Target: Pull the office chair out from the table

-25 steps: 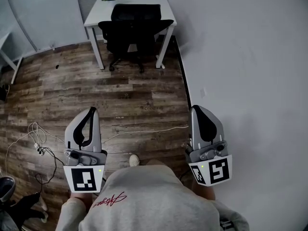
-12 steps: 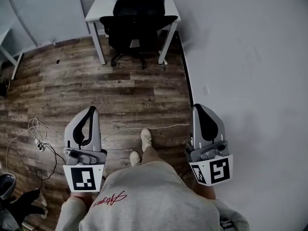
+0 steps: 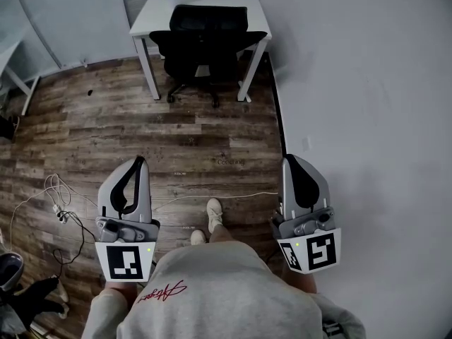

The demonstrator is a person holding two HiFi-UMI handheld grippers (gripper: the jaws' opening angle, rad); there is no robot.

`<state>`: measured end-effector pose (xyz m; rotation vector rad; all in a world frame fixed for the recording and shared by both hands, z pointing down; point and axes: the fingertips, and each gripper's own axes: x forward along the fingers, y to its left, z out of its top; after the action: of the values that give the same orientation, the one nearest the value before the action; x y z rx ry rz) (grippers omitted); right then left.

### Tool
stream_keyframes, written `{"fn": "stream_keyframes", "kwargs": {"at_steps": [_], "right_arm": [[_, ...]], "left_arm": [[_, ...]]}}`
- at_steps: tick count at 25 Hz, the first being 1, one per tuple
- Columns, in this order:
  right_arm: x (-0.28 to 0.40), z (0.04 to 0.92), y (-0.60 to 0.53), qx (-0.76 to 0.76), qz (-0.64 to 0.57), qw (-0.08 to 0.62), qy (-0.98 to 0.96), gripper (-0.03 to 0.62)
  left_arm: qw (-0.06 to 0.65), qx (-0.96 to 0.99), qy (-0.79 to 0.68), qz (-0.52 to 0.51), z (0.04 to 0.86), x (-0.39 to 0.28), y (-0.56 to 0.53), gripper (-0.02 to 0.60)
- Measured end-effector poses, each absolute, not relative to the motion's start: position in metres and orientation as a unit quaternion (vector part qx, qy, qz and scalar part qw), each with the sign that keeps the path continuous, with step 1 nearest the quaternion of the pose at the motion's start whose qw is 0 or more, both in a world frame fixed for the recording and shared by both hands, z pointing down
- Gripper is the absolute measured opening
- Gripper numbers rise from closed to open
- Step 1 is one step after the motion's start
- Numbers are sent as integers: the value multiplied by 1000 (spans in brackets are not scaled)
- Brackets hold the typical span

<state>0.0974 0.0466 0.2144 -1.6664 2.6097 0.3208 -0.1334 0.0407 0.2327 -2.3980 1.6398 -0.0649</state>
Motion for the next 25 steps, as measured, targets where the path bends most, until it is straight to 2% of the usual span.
{"fn": "stream_keyframes", "kwargs": {"at_steps": [25], "right_arm": [[162,190,-128,-485,120,28,866,-2]], "left_arm": [[143,-792,593,-30,206,-62,-114,2]]}}
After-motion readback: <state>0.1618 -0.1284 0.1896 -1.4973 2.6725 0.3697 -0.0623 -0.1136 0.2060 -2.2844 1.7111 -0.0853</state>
